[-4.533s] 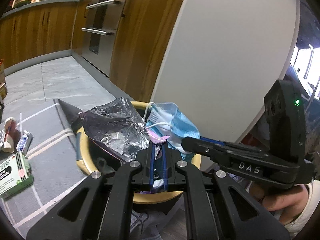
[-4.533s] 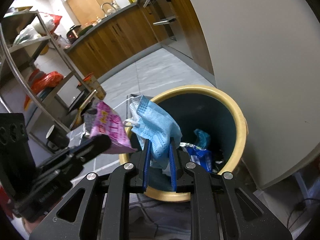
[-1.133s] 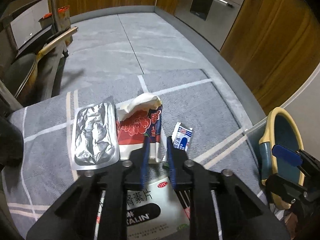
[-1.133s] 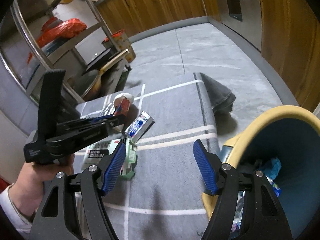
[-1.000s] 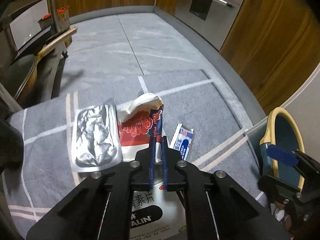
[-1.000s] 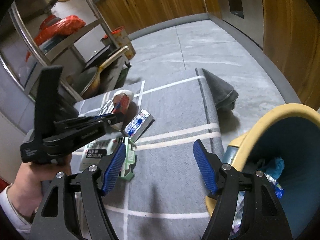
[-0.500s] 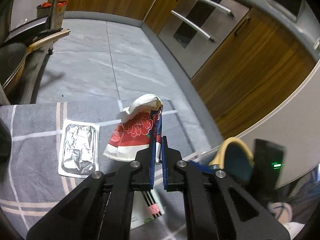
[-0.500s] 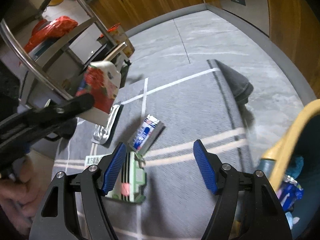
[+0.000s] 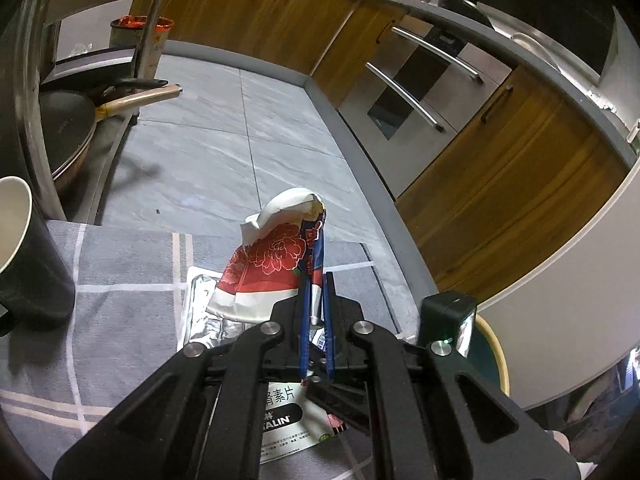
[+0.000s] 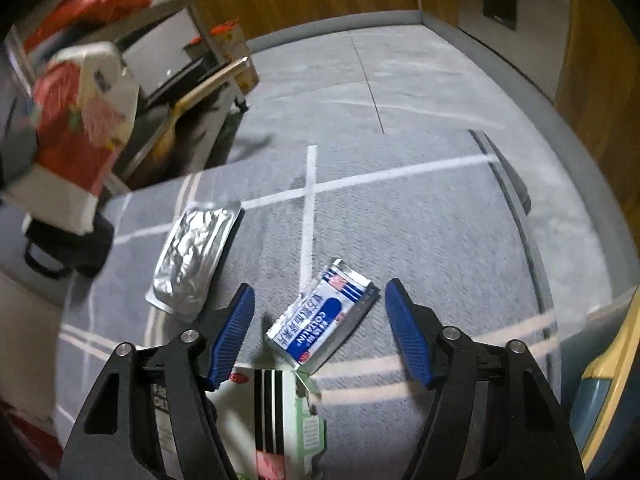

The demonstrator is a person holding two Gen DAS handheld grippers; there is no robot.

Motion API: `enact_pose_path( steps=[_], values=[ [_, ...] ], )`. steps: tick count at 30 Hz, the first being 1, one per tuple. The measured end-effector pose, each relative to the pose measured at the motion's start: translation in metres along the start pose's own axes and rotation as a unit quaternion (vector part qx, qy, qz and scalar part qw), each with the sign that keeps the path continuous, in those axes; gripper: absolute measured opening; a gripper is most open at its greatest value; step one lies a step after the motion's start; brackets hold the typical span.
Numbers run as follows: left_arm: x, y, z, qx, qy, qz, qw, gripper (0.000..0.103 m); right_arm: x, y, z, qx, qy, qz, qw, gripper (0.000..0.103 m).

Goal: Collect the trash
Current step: 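Grasp the red-and-white wrapper with the left tool while the right tool grasps the small COLTALIN packet, then carry the wrapper and small packet with both tools over the teal bin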

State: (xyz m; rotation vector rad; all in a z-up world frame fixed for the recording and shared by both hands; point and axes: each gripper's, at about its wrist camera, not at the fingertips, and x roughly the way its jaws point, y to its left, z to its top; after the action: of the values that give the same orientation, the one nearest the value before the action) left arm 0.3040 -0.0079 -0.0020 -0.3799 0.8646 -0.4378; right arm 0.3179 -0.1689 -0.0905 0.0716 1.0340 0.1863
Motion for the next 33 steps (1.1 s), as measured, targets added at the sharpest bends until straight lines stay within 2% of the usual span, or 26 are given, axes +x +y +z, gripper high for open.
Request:
enact_pose_path(
  steps=[1, 2, 4, 7, 15, 25, 33],
  values=[
    [0.000, -0.001, 0.000, 0.000, 0.000, -0.001, 1.0000, 0.005, 0.000, 0.002, -0.001, -0.009, -0.001, -0.008, 1.000, 0.049],
    [0.000, 0.000, 0.001, 0.000, 0.001, -0.001, 1.0000, 0.005, 0.000, 0.002, -0.002, -0.016, -0.003, -0.013, 1.000, 0.047],
    [0.000, -0.001, -0.001, 0.002, 0.001, -0.001, 1.0000, 0.005, -0.001, 0.000, -0.003, -0.028, -0.005, -0.017, 0.999, 0.037],
    [0.000, -0.001, -0.001, 0.000, 0.000, -0.002, 1.0000, 0.005, -0.005, -0.011, -0.004, -0.019, -0.012, -0.011, 1.000, 0.032],
    [0.001, -0.011, -0.005, 0.011, 0.000, -0.001, 0.9999, 0.005, -0.028, -0.028, -0.010, -0.021, -0.041, -0.002, 0.999, 0.031],
    [-0.004, -0.023, -0.013, 0.020, 0.000, -0.004, 0.9998, 0.005, -0.040, -0.026, -0.032, -0.052, -0.032, -0.007, 0.998, 0.031],
    [-0.005, -0.037, -0.018, 0.035, 0.004, -0.010, 0.9993, 0.005, -0.081, -0.028, -0.045, -0.055, -0.058, 0.006, 0.997, 0.031]
  ],
)
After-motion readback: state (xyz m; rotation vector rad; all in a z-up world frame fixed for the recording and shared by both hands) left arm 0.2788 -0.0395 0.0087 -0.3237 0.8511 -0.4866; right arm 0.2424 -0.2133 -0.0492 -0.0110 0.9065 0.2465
